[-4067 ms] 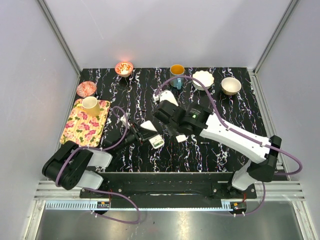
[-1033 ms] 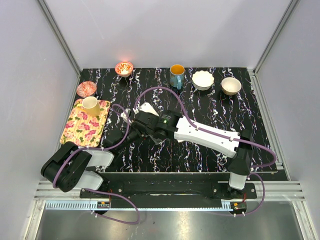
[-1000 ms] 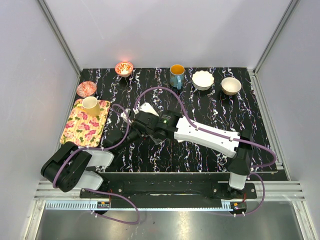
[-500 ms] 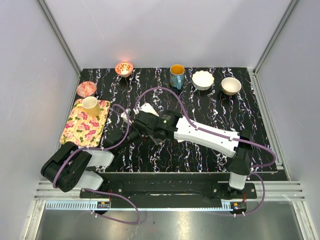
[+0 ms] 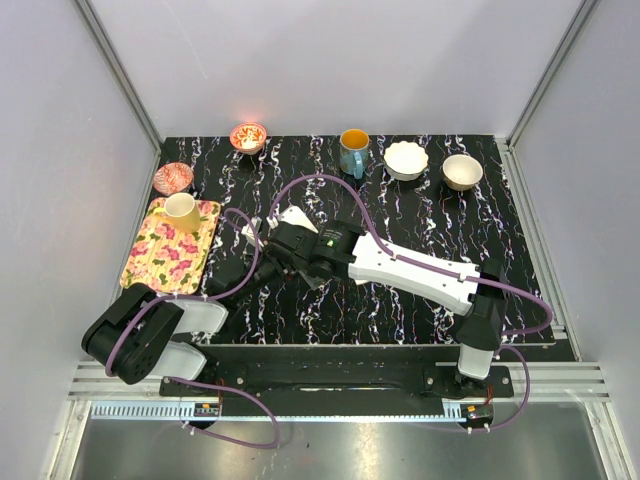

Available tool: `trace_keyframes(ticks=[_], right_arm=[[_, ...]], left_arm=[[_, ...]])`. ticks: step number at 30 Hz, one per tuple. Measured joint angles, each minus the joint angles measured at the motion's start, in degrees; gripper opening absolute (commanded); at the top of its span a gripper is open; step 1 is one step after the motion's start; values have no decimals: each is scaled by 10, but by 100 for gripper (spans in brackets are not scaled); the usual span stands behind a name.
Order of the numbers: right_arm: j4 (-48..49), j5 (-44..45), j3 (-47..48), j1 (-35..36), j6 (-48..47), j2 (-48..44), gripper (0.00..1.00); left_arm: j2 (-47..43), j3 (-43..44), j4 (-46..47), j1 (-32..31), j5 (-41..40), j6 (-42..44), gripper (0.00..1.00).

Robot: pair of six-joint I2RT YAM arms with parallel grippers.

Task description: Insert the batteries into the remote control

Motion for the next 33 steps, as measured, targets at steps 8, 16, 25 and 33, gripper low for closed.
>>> trace_keyframes(ticks=[8,16,25,33], right_arm=[[0,0,1,0,0,-1,57],[-1,1,1,0,2,-3,61],[-4,1,6,-1,2,-4,63],[-7,0,25,-1,3,-13,63]], left_arm=[[0,0,3,0,0,0,0],[0,0,5,0,0,0,0],[0,0,8,0,0,0,0],[0,0,8,-2,0,-3,0]])
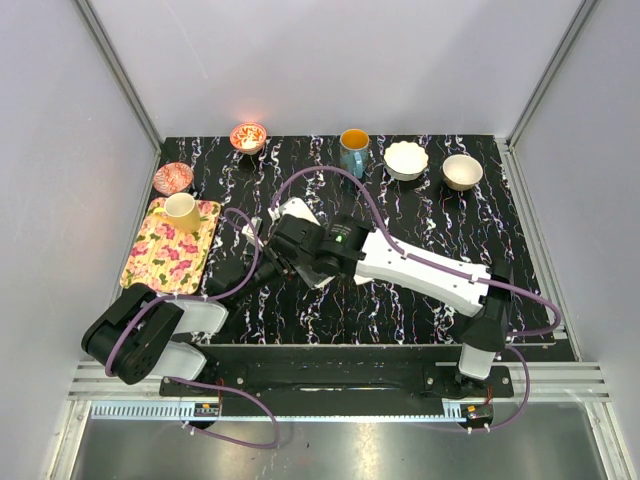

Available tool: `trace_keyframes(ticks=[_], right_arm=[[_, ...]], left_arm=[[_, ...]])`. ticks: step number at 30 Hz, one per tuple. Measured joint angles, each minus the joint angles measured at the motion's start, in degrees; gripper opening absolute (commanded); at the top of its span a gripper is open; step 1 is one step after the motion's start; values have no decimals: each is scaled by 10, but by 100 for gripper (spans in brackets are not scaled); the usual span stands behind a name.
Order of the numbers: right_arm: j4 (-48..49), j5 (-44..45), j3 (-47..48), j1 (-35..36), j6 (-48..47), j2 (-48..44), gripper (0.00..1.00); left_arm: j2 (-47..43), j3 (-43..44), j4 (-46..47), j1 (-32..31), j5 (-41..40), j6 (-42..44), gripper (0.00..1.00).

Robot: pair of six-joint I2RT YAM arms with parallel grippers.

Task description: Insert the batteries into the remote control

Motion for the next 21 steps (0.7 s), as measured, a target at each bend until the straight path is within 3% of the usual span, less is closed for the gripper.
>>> trace_keyframes(ticks=[9,13,18,21], right_arm=[[4,3,12,-5,15,-47,63],[70,-14,-62,-49,40,-142,63],[197,-75,-222,-154,99,-292,64],[273,-116,-315,-176,138,-354,65]], left_arm=[[0,0,0,0,0,0,0],[0,0,0,0,0,-1,0],[-10,2,0,0,-1,-5,0],[-26,4,0,0,-8,-8,0]])
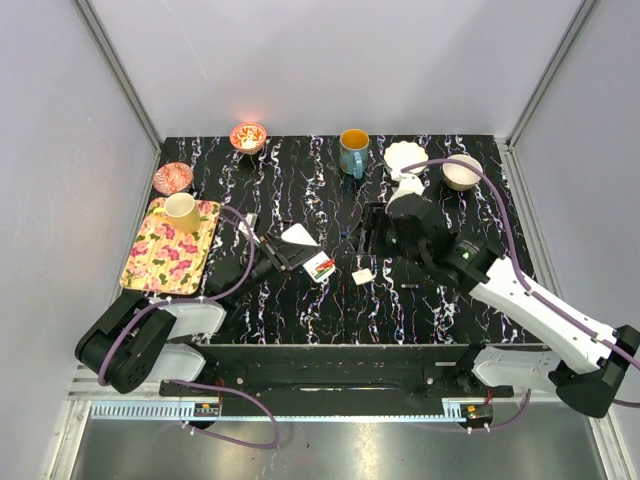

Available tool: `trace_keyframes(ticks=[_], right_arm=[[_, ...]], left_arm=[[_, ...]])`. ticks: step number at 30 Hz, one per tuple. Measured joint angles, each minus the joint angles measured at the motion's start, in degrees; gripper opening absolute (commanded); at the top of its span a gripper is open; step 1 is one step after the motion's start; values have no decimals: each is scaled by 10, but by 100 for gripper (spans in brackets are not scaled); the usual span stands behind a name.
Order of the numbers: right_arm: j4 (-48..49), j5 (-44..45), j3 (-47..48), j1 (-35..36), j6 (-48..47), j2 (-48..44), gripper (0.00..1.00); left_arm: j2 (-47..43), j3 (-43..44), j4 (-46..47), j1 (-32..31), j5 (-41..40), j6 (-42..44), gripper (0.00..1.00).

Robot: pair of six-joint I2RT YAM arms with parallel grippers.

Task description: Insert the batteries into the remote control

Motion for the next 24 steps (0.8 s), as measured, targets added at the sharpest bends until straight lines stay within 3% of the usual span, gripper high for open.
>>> trace_keyframes(ticks=[6,12,24], right_arm=[[148,-107,-128,-52,87,-46,70],[281,-218,-221,-110,173,-57,66],[398,-326,-264,-125,237,-47,61]], left_arm=[[-10,17,4,0,-19,-5,0],[-10,18,4,0,-26,-5,0],[-10,20,4,0,-30,-6,0]])
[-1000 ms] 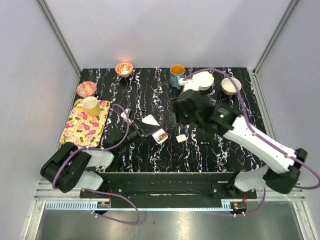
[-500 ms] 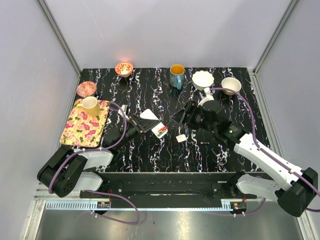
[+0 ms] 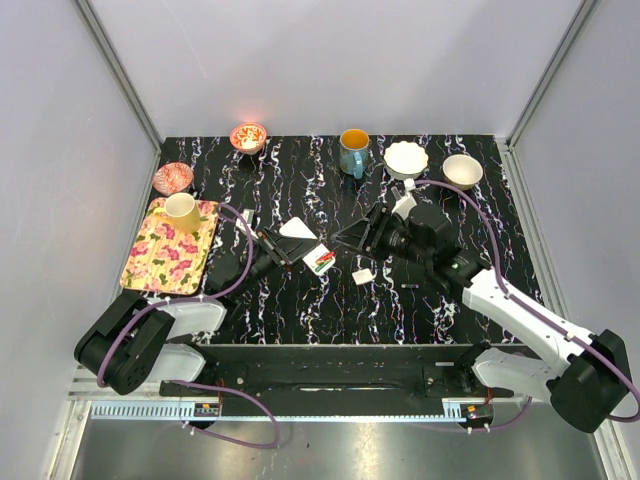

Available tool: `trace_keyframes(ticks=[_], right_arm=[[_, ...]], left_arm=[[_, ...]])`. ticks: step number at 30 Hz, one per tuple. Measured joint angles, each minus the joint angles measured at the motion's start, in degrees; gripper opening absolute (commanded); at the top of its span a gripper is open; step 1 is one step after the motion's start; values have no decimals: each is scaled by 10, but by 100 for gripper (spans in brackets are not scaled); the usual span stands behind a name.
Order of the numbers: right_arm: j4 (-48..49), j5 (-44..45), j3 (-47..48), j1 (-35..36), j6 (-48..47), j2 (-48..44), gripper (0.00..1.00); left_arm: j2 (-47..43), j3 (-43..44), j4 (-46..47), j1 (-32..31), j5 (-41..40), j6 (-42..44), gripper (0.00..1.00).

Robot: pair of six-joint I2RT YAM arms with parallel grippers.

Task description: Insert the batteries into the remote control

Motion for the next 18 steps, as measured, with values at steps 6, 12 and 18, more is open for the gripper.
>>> trace_keyframes(ticks=[6,12,18], right_arm=[[9,-13,-17,0,4,3,60],[10,-14,-30,0,4,3,59],[10,-14,-37,0,4,3,59]], left_arm=[[0,0,0,0,-1,-1,0],[0,0,0,0,-1,-1,0],[0,0,0,0,-1,-1,0]])
